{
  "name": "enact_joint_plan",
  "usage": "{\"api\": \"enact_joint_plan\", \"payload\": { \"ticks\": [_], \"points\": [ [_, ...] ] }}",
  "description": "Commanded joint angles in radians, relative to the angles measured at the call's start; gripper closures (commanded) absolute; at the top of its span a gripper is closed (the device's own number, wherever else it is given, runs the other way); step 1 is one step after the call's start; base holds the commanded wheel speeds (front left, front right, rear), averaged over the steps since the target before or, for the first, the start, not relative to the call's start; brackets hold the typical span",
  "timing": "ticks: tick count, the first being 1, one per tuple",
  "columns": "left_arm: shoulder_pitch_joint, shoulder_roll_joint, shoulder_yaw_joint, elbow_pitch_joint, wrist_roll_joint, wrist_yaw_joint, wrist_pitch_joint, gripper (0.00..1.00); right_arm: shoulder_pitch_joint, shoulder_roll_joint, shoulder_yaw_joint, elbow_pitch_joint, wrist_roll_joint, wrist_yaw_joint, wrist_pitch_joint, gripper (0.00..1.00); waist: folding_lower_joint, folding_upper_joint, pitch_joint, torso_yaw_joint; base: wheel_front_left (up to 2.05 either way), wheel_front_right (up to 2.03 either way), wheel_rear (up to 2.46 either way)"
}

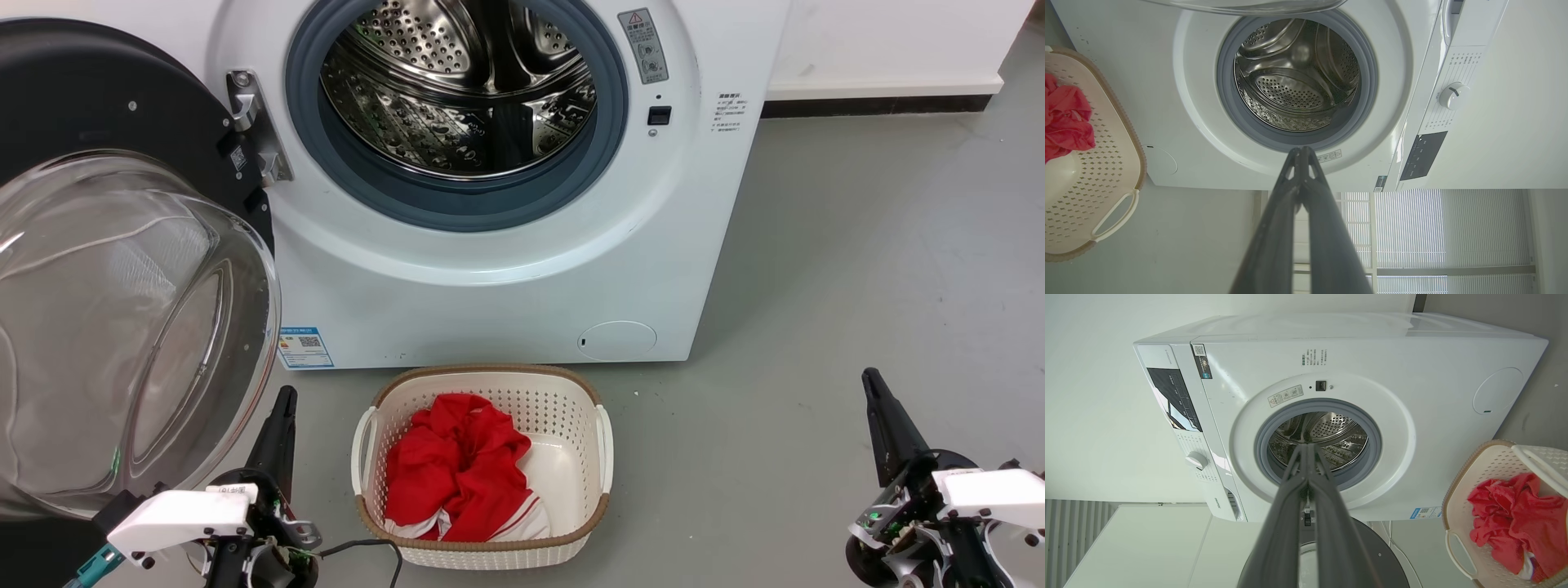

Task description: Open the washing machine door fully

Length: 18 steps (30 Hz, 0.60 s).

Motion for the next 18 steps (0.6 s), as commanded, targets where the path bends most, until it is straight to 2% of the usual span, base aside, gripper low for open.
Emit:
{"api": "enact_joint_plan", "payload": {
  "ticks": [1,18],
  "points": [
    [-0.007,-0.001,0.003,0.000,-0.001,-0.004,0.002,1.00,-0.012,0.003,-0.002,0.001,-0.002,0.000,0.001,1.00,0.0000,-0.0001,0.000,0.000,0.00,0.00,0.00],
    [-0.007,-0.001,0.003,0.000,-0.001,-0.004,0.002,1.00,-0.012,0.005,-0.004,0.001,-0.004,0.000,0.004,1.00,0.0000,-0.0001,0.000,0.000,0.00,0.00,0.00]
  ]
}}
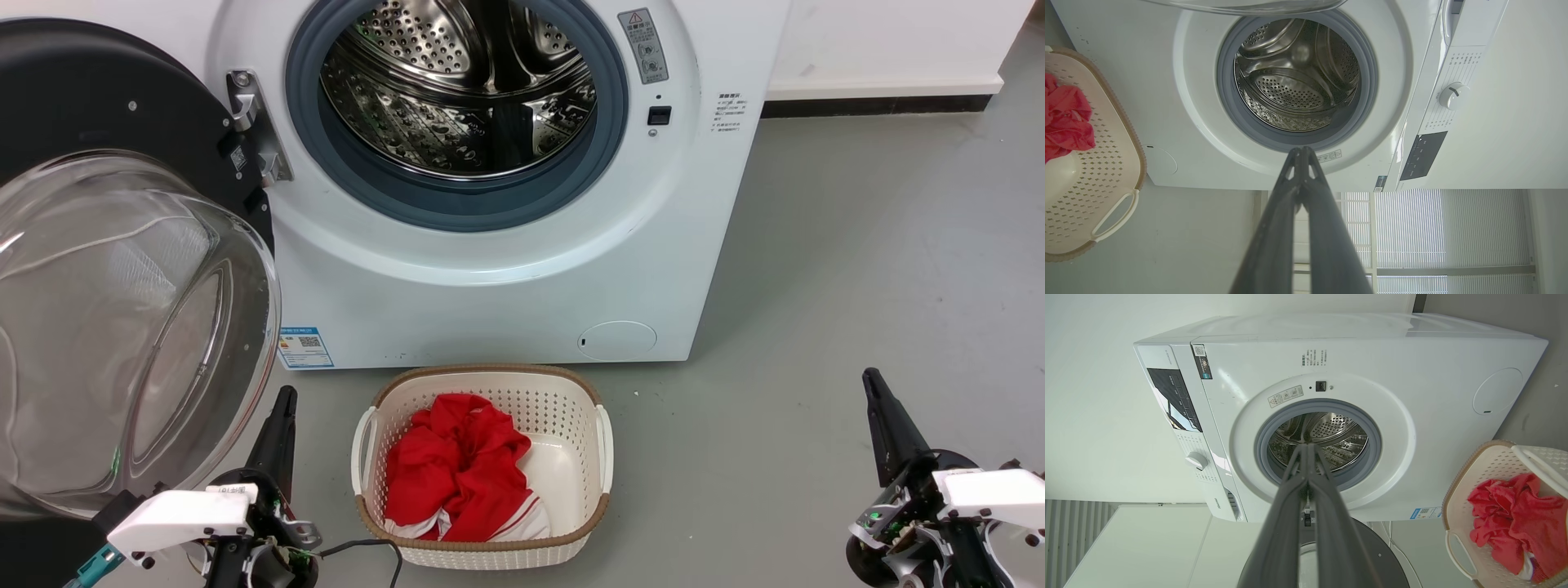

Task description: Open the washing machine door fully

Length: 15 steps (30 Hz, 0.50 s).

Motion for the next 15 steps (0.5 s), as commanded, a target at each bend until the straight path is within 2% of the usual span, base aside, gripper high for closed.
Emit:
{"api": "enact_joint_plan", "payload": {
  "ticks": [1,15],
  "points": [
    [-0.007,-0.001,0.003,0.000,-0.001,-0.004,0.002,1.00,-0.012,0.004,-0.002,0.001,-0.003,0.000,0.004,1.00,0.0001,-0.0001,0.000,0.000,0.00,0.00,0.00],
    [-0.007,-0.001,0.003,0.000,-0.001,-0.004,0.002,1.00,-0.012,0.005,-0.003,0.001,-0.004,0.000,0.005,1.00,0.0001,-0.0001,0.000,0.000,0.00,0.00,0.00]
  ]
}}
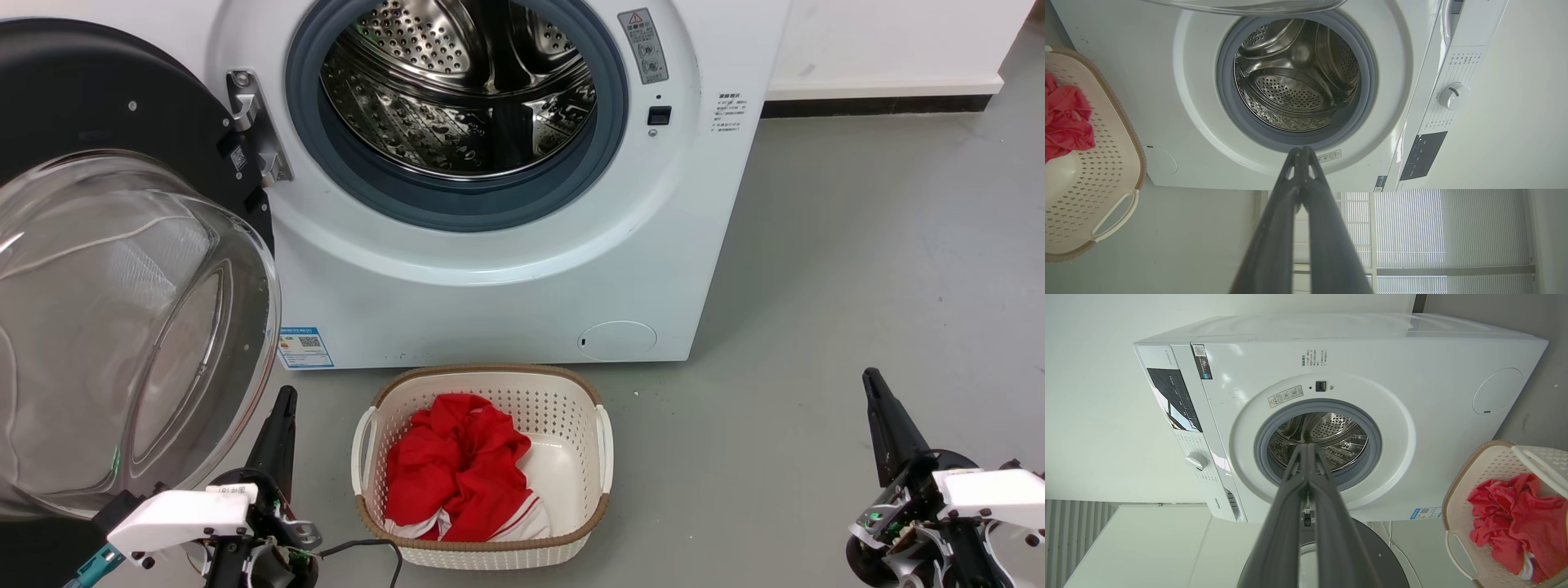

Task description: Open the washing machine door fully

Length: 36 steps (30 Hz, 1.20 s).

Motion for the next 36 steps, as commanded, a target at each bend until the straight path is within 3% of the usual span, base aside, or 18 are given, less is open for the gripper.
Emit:
{"api": "enact_joint_plan", "payload": {
  "ticks": [1,36],
  "points": [
    [-0.007,-0.001,0.003,0.000,0.000,-0.004,0.002,1.00,-0.012,0.004,-0.002,0.001,-0.003,0.000,0.004,1.00,0.0000,-0.0001,0.000,0.000,0.00,0.00,0.00],
    [-0.007,-0.001,0.003,0.000,0.000,-0.004,0.002,1.00,-0.012,0.006,-0.004,0.001,-0.007,0.000,0.006,1.00,0.0000,-0.0001,0.000,0.000,0.00,0.00,0.00]
  ]
}}
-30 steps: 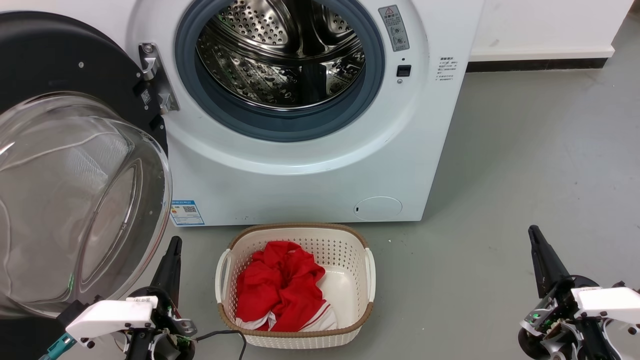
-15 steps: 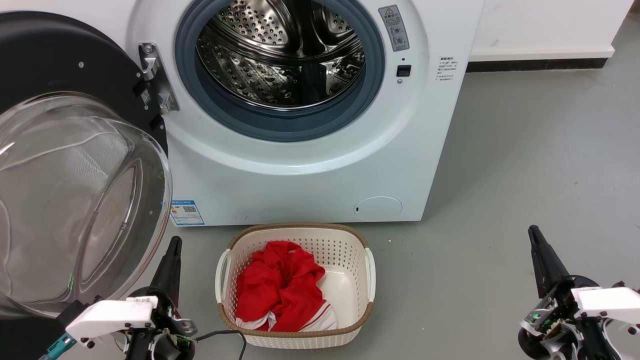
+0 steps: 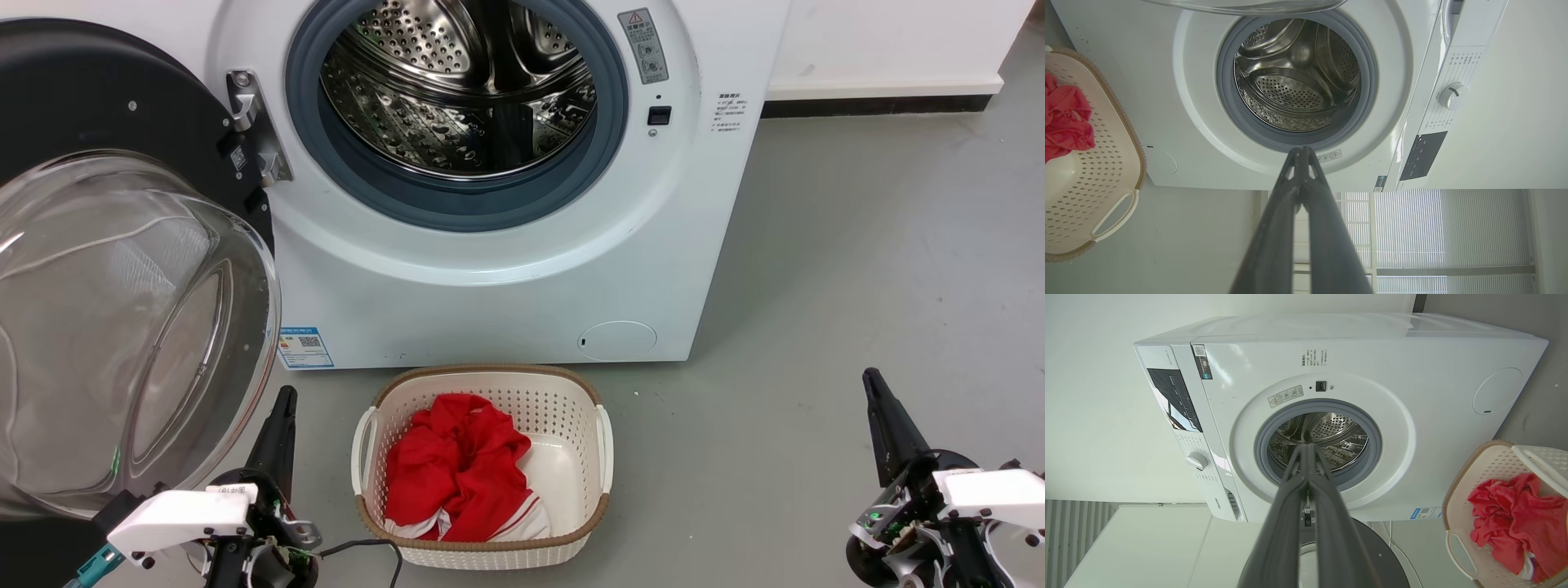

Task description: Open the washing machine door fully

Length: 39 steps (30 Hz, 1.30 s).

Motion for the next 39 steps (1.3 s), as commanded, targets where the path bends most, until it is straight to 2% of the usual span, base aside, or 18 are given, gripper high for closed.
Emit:
{"api": "enact_joint_plan", "payload": {
  "ticks": [1,39],
  "points": [
    [-0.007,-0.001,0.003,0.000,0.000,-0.004,0.002,1.00,-0.012,0.004,-0.001,0.001,-0.005,0.000,0.003,1.00,0.0000,0.0000,0.000,0.000,0.00,0.00,0.00],
    [-0.007,-0.001,0.003,0.000,0.000,-0.004,0.002,1.00,-0.012,0.006,-0.003,0.001,-0.008,0.000,0.003,1.00,0.0000,0.0000,0.000,0.000,0.00,0.00,0.00]
  ]
}}
